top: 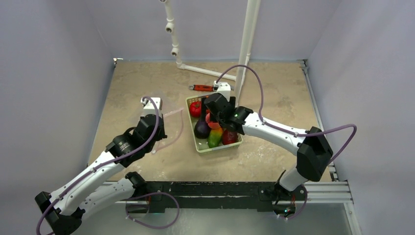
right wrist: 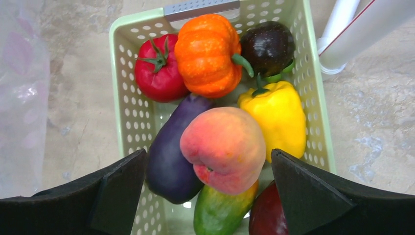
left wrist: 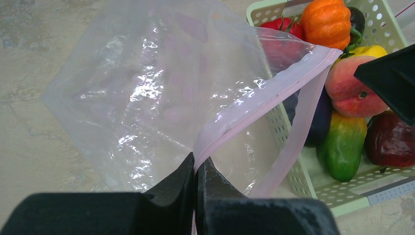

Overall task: Place the food in the zip-top bag and seal the zipper
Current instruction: Pick up the fake fruit from the bin.

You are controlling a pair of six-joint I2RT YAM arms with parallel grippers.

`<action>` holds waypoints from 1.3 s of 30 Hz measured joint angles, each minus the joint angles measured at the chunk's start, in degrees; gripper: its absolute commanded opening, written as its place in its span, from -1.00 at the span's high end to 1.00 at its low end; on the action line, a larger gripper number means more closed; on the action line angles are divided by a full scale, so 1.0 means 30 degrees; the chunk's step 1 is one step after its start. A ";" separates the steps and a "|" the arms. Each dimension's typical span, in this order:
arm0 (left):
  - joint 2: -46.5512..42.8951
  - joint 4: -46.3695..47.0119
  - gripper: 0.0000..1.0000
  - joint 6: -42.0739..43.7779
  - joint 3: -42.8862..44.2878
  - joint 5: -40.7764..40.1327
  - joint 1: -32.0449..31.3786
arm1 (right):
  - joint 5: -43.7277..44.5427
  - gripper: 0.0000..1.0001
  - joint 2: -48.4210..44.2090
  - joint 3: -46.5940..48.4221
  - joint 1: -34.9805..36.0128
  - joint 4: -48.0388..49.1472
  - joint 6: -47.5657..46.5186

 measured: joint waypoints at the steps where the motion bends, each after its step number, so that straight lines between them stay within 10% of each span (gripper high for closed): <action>1: 0.0000 0.0000 1.00 0.0044 0.0000 0.0022 0.0000 | -0.0036 -0.98 0.0000 -0.0058 -0.0146 0.0117 -0.0080; 18: -0.0007 0.0146 1.00 0.0073 0.0000 0.0393 0.0073 | -0.0954 -0.86 0.2310 -0.0568 -0.0896 0.1494 -0.0736; 30: -0.0007 0.0146 1.00 0.0073 0.0000 0.0503 0.0087 | -0.0925 -0.17 0.2637 -0.0823 -0.0896 0.1508 -0.0554; 39: -0.0007 0.0146 1.00 0.0073 0.0000 0.0539 0.0087 | -0.1035 -0.02 0.0976 -0.0823 -0.0896 0.1253 -0.0517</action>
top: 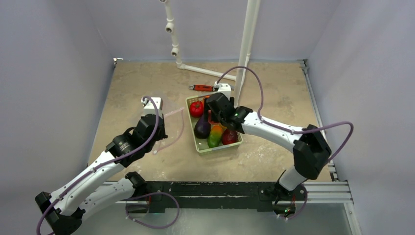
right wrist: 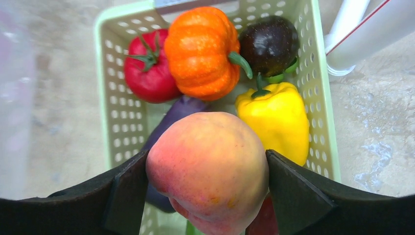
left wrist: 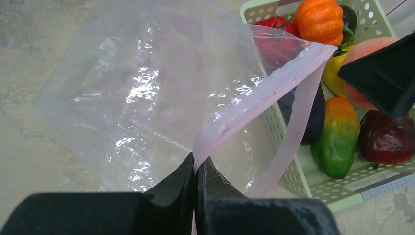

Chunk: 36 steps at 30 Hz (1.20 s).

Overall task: Place the food in the zip-top bag and seal the zipper
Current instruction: Pick up the fake fruit from the bin, then place the fake fruit in the zipper food storage bag.

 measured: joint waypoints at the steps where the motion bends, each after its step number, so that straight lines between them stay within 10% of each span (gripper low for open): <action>1: 0.0000 0.0000 1.00 0.0000 0.0000 0.0000 0.0000 | -0.0117 -0.01 -0.0350 0.0000 0.0007 0.0015 -0.0044; 36: 0.0000 0.0284 1.00 0.0335 0.0000 0.0612 0.0160 | -0.8342 0.05 -0.3432 -0.1552 0.4080 0.7628 -0.2157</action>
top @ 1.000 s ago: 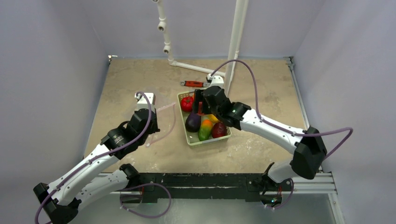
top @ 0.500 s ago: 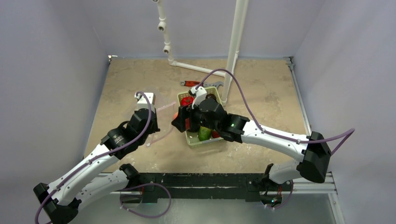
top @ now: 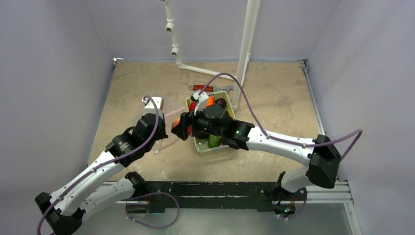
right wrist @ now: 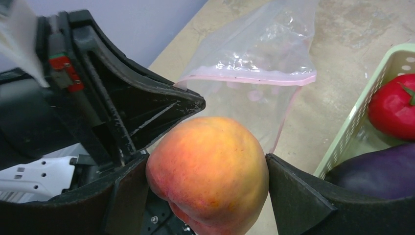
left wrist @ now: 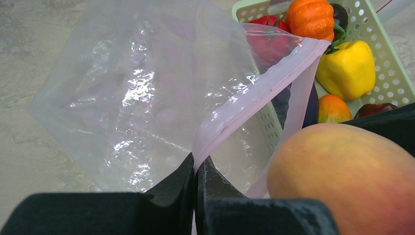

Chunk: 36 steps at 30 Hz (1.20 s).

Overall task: Place the food in the zip-top bag and seal the zipper
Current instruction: Place the fake fruit in the zipper food storage bag.

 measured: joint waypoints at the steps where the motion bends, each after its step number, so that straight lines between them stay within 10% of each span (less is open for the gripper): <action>1: 0.0000 0.0000 1.00 0.0000 0.0000 0.0051 0.0000 | -0.0073 0.04 0.0248 0.0000 0.0000 0.0168 -0.0007; 18: -0.0109 0.0415 1.00 0.0342 0.0000 0.1049 0.0299 | 0.1013 -0.04 0.4146 0.1596 0.0073 0.0947 0.0284; 36: -0.0168 0.0568 1.00 0.0627 -0.0007 0.0597 0.0503 | 0.2368 -0.98 0.6521 0.3854 -0.0051 -0.0525 -0.0197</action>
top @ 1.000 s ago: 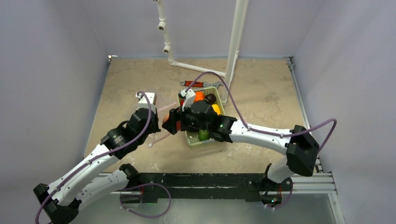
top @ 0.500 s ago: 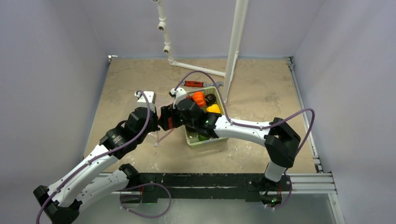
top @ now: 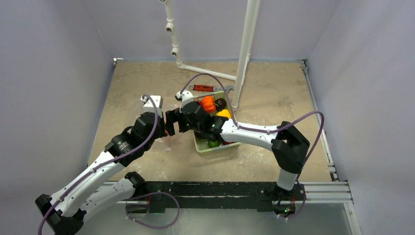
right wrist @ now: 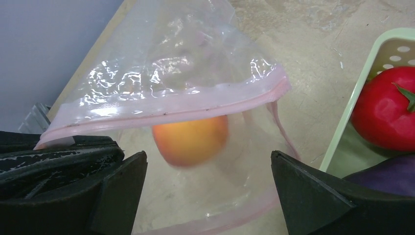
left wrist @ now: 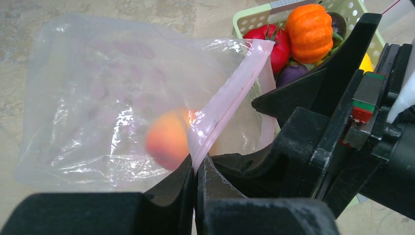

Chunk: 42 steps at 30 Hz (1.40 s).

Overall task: Place the food in the zip-top bag and seal the zipper
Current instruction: Place the fake fruit in the zipper food storage bag, then pick up the fake vegetable from the bin.

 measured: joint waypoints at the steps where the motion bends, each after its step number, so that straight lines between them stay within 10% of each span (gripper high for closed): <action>1: 0.0080 0.0000 1.00 0.0000 0.0000 -0.0044 0.0000 | 0.0000 -0.98 -0.0007 0.0000 0.0000 0.0000 -0.0022; 42: 0.0597 -0.0007 1.00 -0.0168 0.0000 0.0801 0.0379 | 0.4889 -0.82 -0.5625 -0.3453 -0.3497 -0.2725 -0.0423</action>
